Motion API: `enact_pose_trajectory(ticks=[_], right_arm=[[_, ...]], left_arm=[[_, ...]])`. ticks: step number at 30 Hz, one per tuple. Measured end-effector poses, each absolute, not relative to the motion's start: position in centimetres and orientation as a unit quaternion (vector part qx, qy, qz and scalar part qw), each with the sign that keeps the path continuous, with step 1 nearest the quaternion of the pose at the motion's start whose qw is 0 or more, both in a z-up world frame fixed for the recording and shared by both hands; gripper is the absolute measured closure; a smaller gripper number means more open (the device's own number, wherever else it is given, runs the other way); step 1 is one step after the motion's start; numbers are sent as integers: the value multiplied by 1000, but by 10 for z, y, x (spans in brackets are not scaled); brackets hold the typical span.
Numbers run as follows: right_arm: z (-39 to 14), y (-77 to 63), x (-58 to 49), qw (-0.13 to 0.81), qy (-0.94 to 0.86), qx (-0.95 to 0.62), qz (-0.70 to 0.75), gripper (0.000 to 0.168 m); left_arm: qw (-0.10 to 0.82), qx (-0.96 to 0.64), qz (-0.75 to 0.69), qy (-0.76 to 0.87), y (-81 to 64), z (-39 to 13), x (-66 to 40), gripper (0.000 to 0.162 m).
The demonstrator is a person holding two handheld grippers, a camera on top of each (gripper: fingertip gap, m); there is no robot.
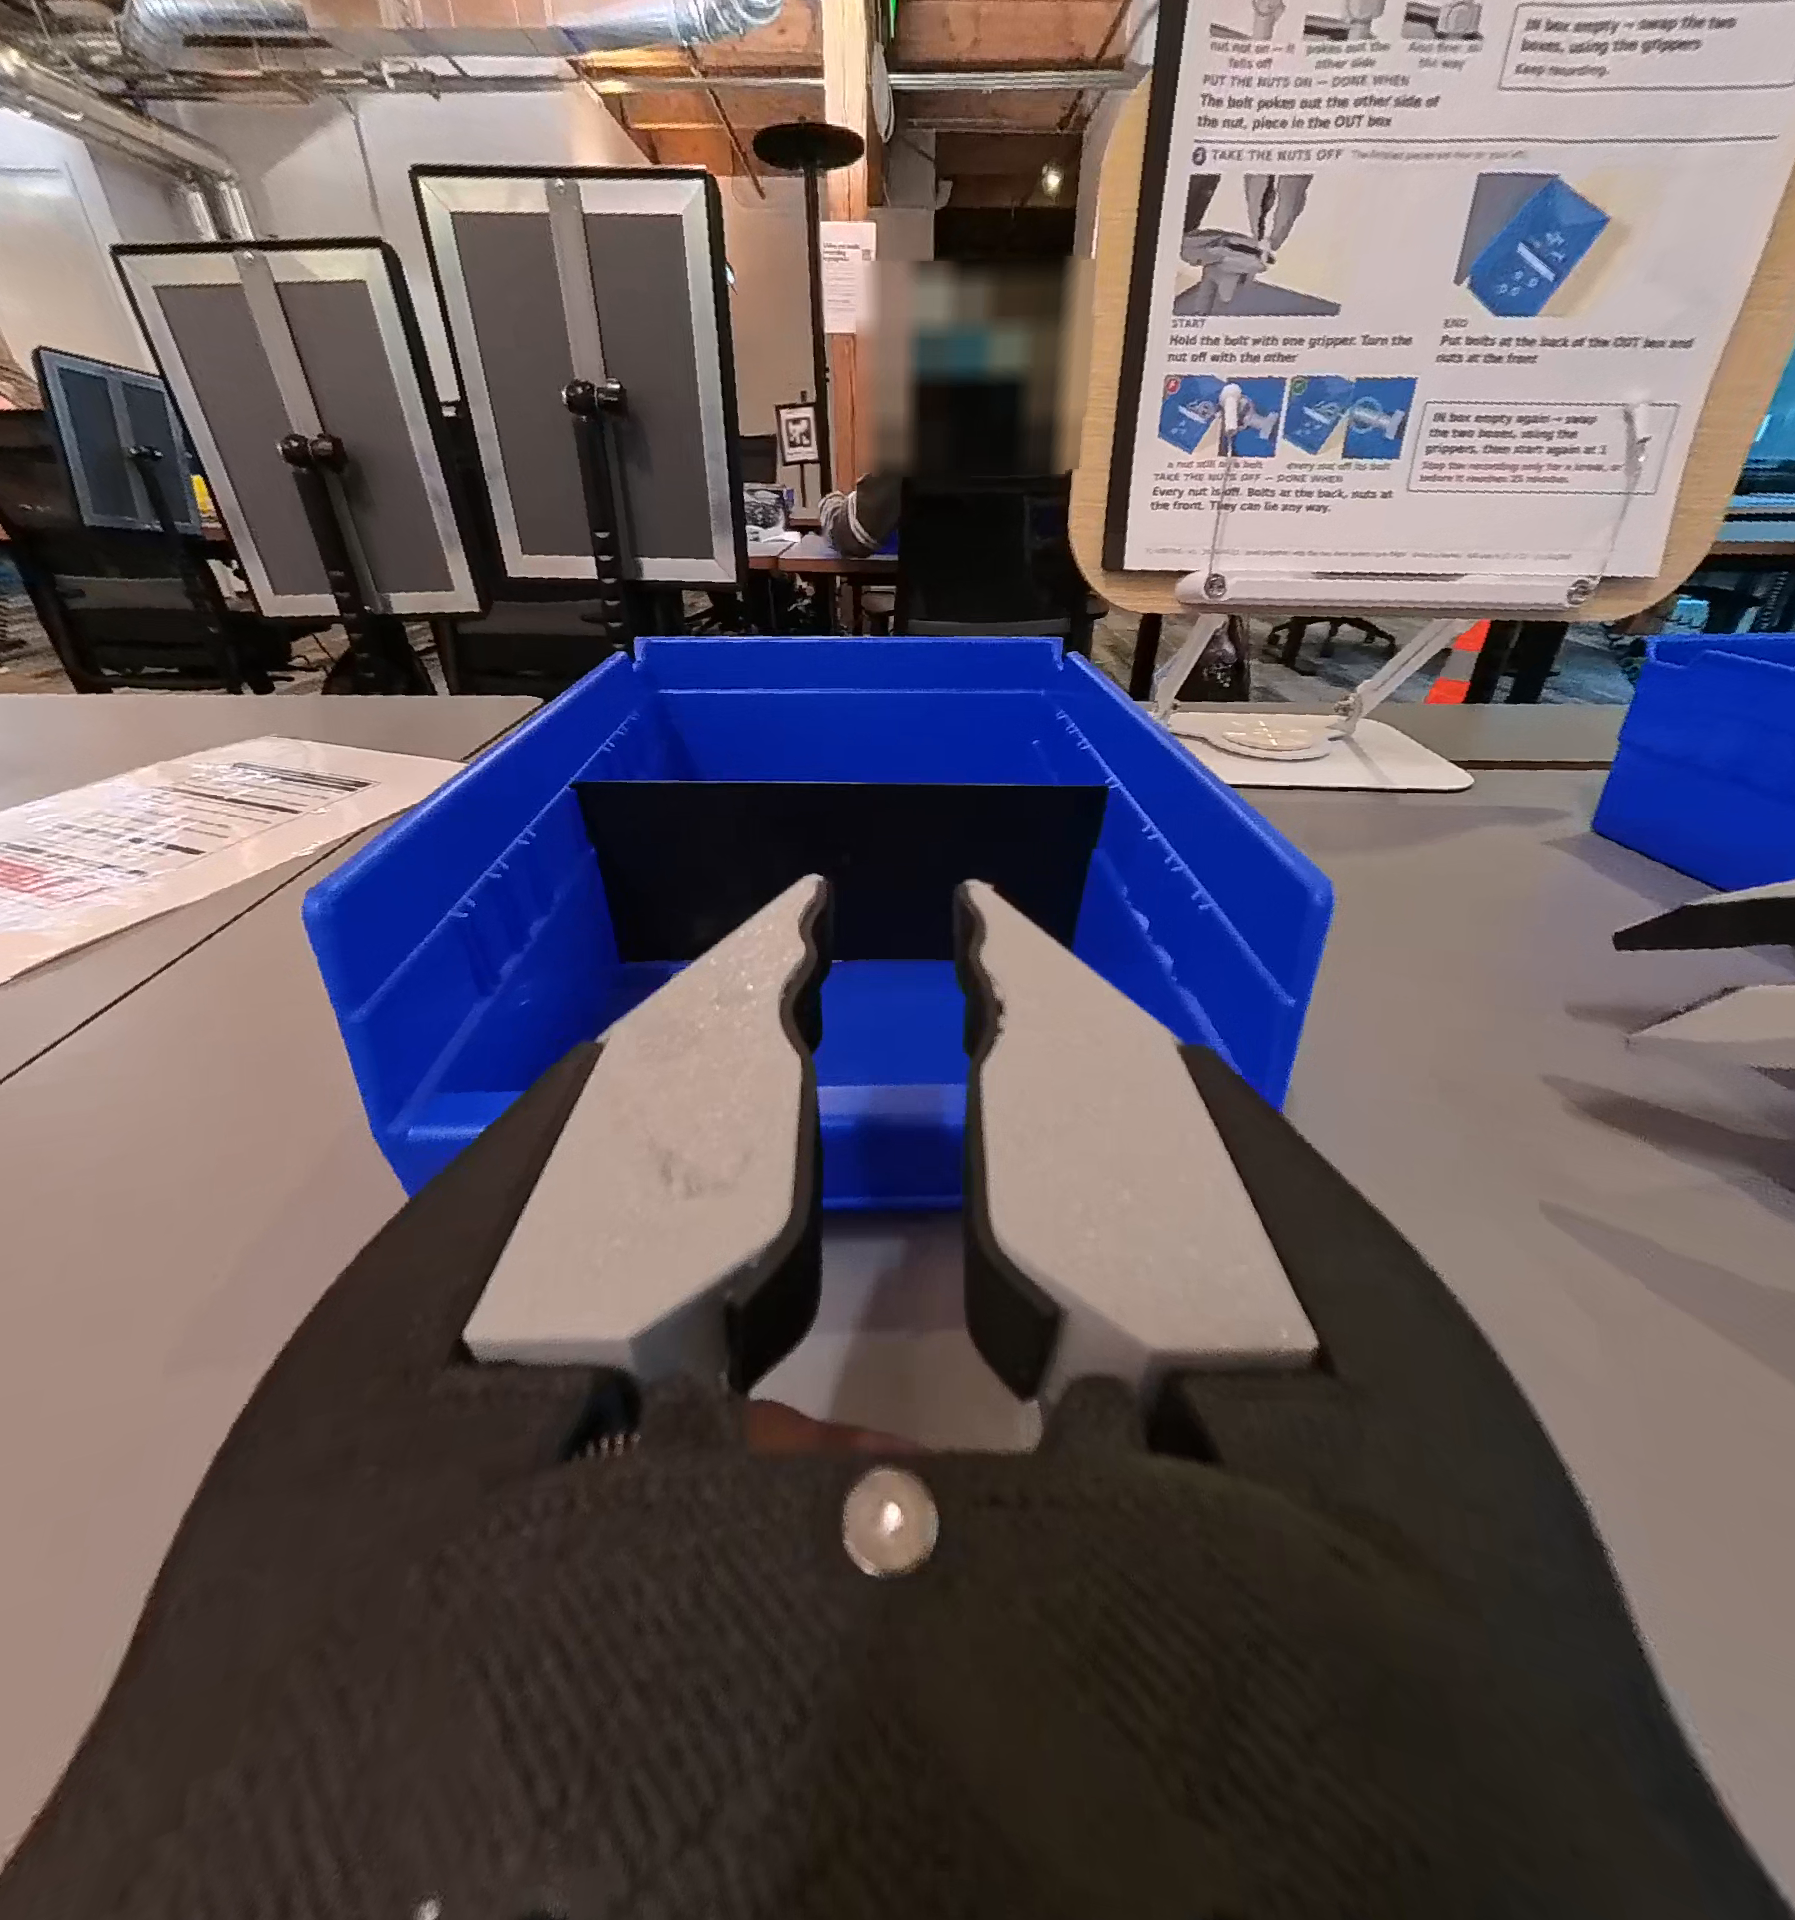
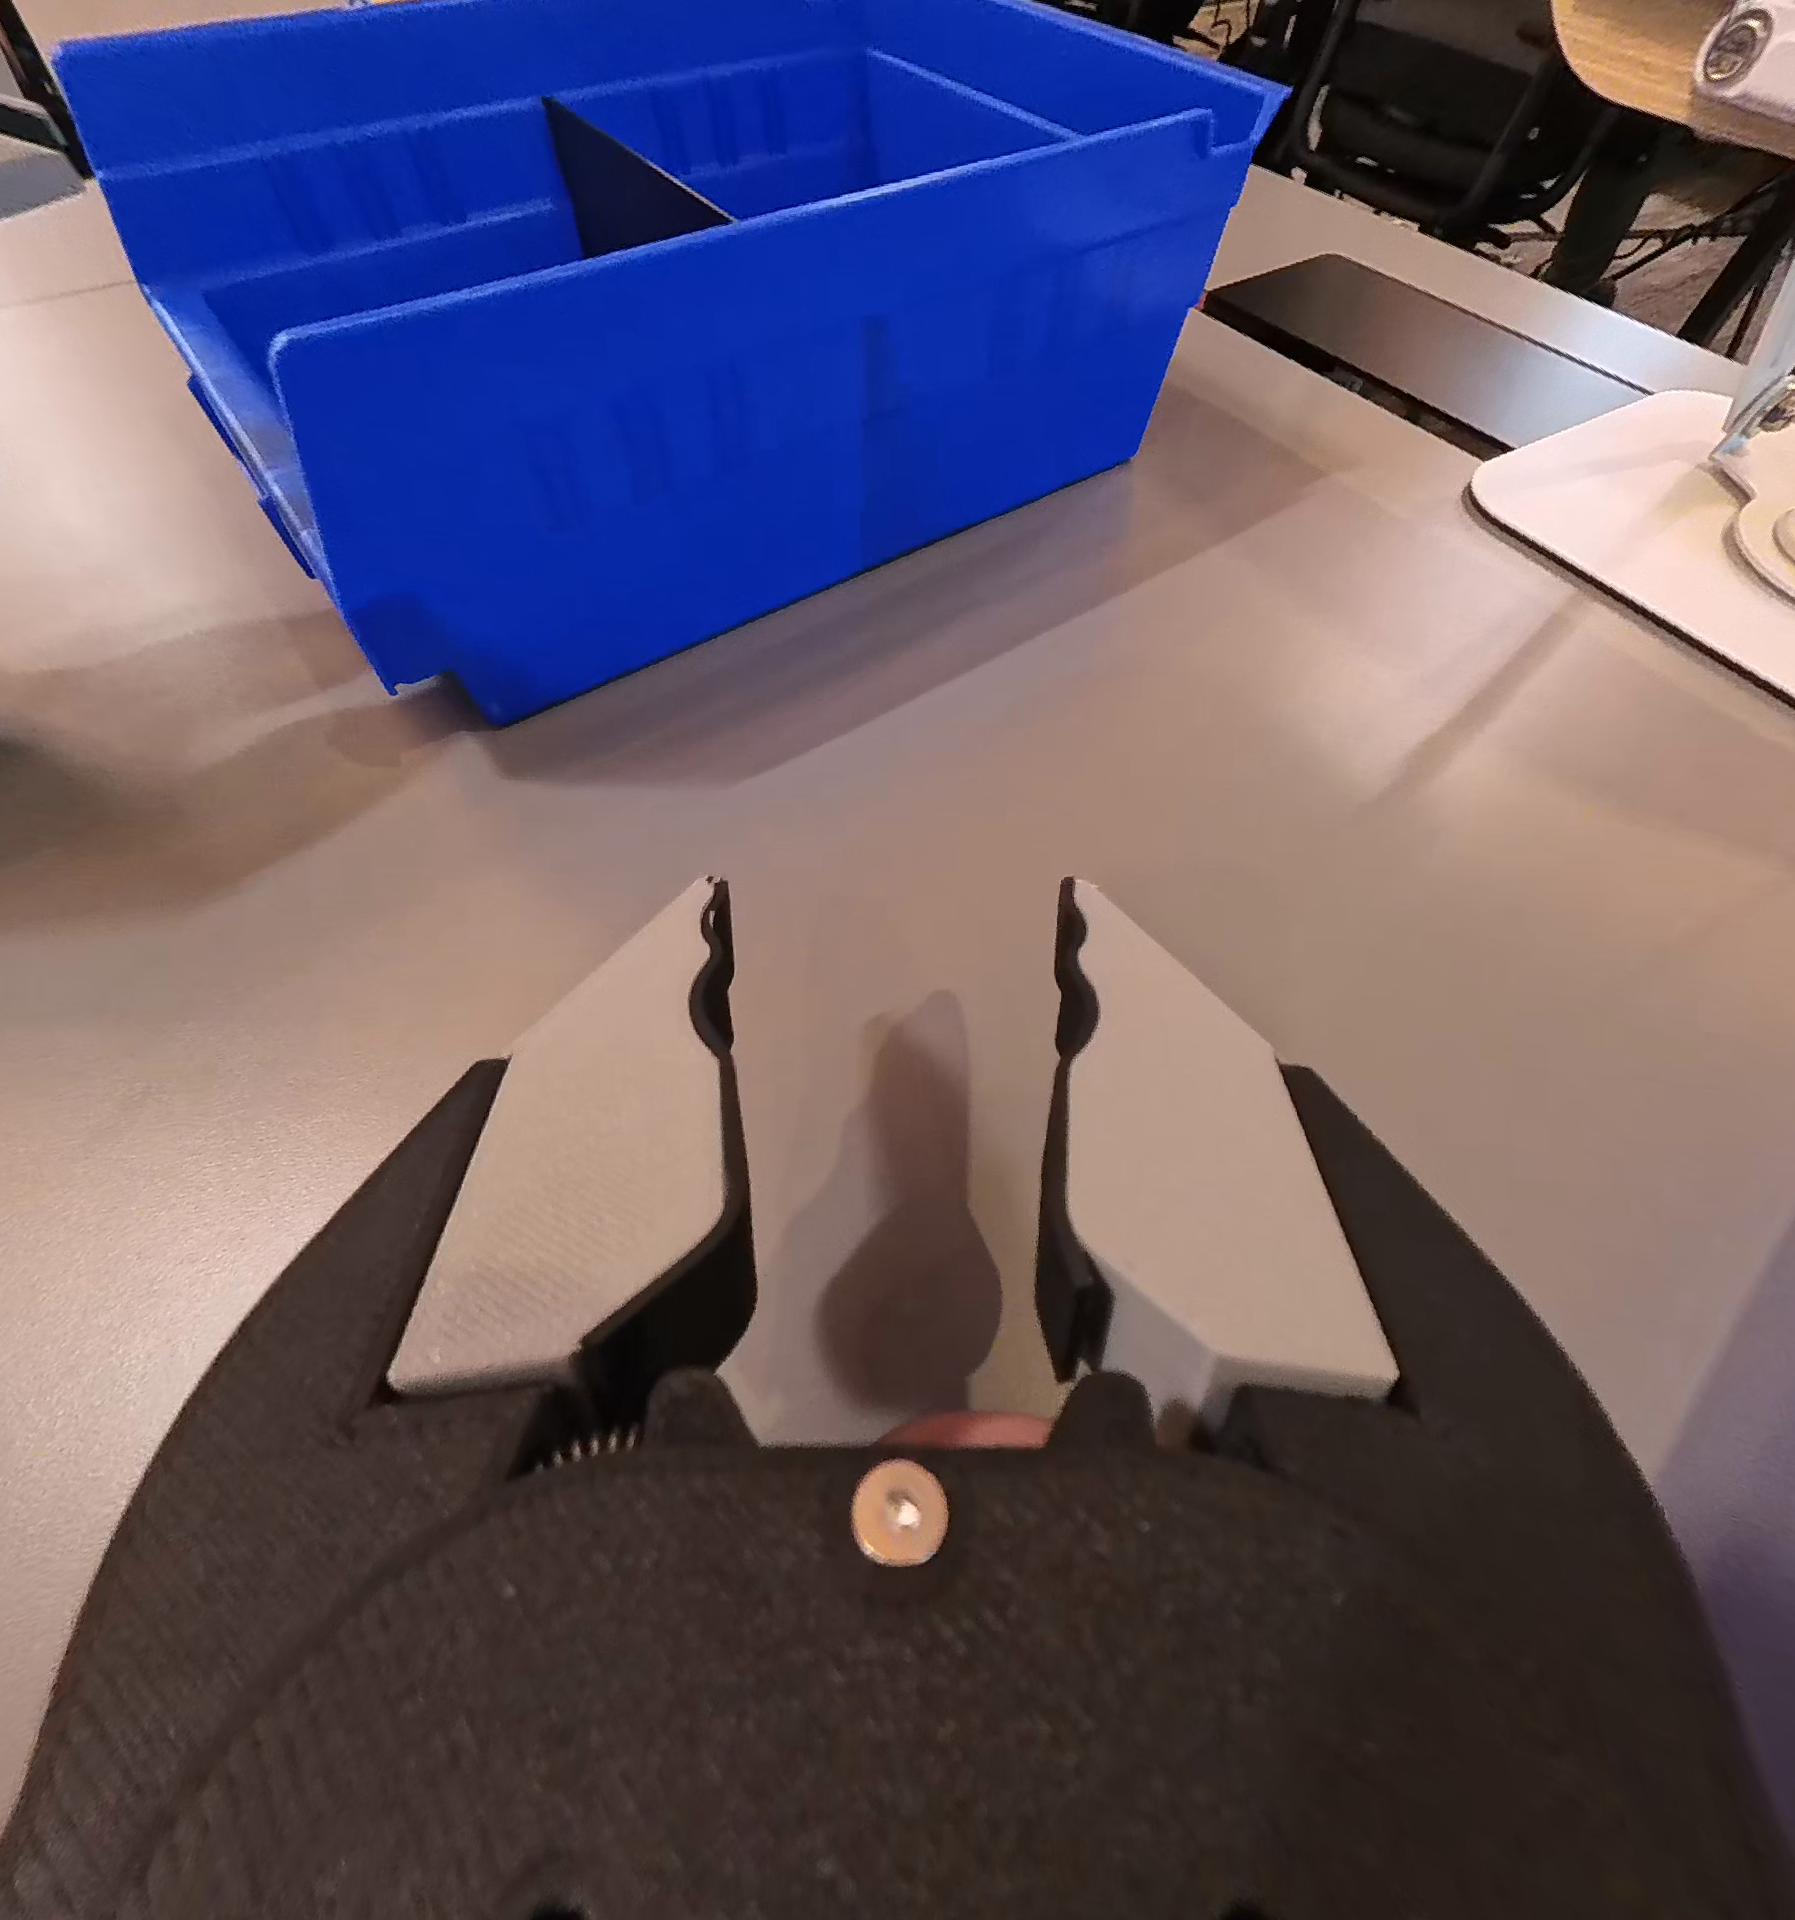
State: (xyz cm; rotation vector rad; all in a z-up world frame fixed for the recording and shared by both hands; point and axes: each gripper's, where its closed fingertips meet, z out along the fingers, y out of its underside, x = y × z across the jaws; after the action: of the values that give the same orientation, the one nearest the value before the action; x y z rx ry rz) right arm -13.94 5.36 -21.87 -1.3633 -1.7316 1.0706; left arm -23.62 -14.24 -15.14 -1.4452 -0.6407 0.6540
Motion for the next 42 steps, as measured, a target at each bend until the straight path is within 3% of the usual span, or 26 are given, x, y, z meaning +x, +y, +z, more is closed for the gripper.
enact_pose_trajectory(ticks=[7, 10, 14, 17, 22, 25, 36, 42], right_arm=[[-220, 51, -139, 343, -673, -516, 404, 109], [-220, 51, -139, 340, -672, -517, 407, 109], [-221, 49, -139, 338, -678, -514, 403, 110], [-222, 48, -139, 338, -684, -510, 398, 111], [-221, 47, -138, 340, -683, -508, 400, 113], [-222, 48, -138, 337, -682, -509, 402, 113], [-221, 48, -138, 338, -681, -509, 403, 114], [-221, 49, -138, 344, -685, -506, 396, 115]], left_arm=[[623, -668, 254, -318, -140, -167, -249, 141], [555, -733, 248, -305, -135, -184, -263, 138], [499, -771, 273, -285, -135, -168, -286, 139], [453, -820, 199, -287, -122, -171, -296, 137], [304, -901, 133, -280, -118, -211, -312, 129], [259, -908, 136, -298, -118, -223, -326, 138], [195, -914, 115, -336, -117, -257, -345, 137], [214, -906, 94, -352, -117, -261, -352, 145]])
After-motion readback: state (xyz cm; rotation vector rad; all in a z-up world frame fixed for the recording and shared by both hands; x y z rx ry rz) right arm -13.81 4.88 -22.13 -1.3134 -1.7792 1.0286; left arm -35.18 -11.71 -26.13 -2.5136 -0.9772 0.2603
